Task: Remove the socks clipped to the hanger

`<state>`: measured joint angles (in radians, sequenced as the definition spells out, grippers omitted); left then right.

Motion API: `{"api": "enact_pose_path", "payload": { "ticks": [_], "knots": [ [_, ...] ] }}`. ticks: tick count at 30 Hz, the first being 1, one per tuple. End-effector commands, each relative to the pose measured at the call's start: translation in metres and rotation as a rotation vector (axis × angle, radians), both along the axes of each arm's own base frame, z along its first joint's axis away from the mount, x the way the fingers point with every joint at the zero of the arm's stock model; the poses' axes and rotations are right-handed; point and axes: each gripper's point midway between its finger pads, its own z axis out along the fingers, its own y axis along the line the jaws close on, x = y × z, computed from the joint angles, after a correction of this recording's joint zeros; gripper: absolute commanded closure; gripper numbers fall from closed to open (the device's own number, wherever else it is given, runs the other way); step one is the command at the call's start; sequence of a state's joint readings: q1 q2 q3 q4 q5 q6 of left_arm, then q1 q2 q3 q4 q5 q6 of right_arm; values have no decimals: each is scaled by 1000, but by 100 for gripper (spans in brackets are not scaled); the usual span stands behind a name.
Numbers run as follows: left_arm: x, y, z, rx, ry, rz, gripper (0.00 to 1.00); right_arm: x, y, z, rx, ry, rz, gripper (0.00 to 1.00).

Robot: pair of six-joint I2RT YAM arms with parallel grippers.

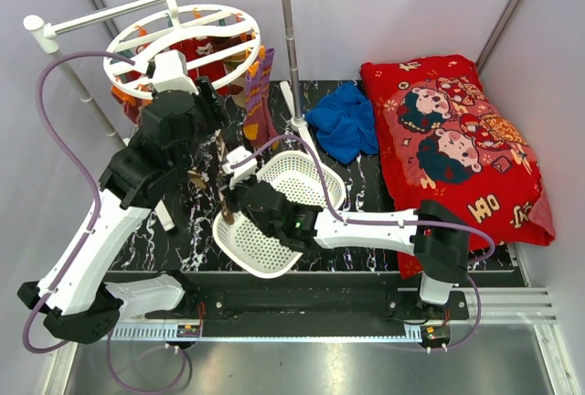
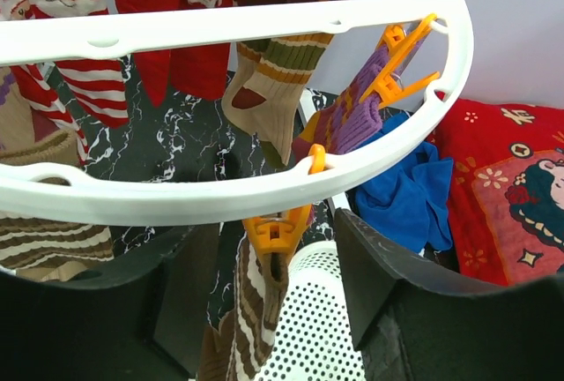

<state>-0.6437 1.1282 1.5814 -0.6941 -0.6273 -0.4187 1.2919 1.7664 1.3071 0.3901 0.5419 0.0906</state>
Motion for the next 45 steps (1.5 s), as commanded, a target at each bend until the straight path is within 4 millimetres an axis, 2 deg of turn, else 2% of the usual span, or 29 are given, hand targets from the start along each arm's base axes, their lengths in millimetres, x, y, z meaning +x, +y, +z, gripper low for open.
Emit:
{"api": "enact_pose_path", "payload": {
  "ticks": [1,9,14,17,19,22,23,28,30,31,32,33,36,37,38,40,41,42,43,44,45],
  "knots": [
    [1,2,26,-47,-76,18,46,-1,0,36,82,-33,-24,100],
    [4,-2,30,-49,-96,-2,68,-3,-6,35,85,-36,-29,100],
    [5,-7,28,-49,-99,-24,93,-3,-12,37,93,-34,-40,100],
    [6,-10,25,-50,-94,-30,100,1,-19,33,80,-21,-76,100],
    [6,-10,25,-49,-96,-36,100,2,-25,30,75,3,-101,100],
    [4,-14,23,-48,-98,-66,73,-1,-38,24,57,46,-118,100],
    [3,-15,18,-46,-91,-74,60,-3,-42,21,59,72,-125,100],
    [-16,-7,20,-65,-126,-110,25,-13,-78,9,9,198,-184,100],
    [-21,-6,15,-66,-127,-124,13,-21,-87,-9,-19,243,-171,100],
    [-30,-4,19,-77,-148,-148,9,-23,-95,-9,-15,251,-172,100],
    [-35,-3,19,-78,-154,-161,8,-25,-102,-21,-32,271,-184,100],
    [-39,-2,18,-78,-159,-172,6,-26,-106,-25,-39,281,-191,100],
    [-54,4,8,-58,-167,-210,3,-31,-125,-39,-60,322,-224,100],
    [-54,3,-6,-31,-145,-220,3,-33,-131,-39,-58,333,-226,100],
    [-61,9,-6,-30,-159,-221,3,-36,-134,-48,-58,356,-230,100],
    [-63,15,-26,14,-126,-209,2,-39,-138,-54,-55,376,-229,98],
    [-67,20,-29,21,-123,-199,1,-40,-140,-61,-57,389,-236,94],
    [-67,22,-34,34,-109,-191,1,-39,-140,-67,-65,394,-244,88],
    [-67,26,-43,55,-81,-172,1,-38,-141,-70,-72,397,-248,69],
    [-66,28,-47,64,-67,-161,1,-37,-141,-74,-81,400,-248,57],
    [-65,31,-50,67,-58,-144,1,-34,-142,-79,-96,407,-249,49]
  ]
}}
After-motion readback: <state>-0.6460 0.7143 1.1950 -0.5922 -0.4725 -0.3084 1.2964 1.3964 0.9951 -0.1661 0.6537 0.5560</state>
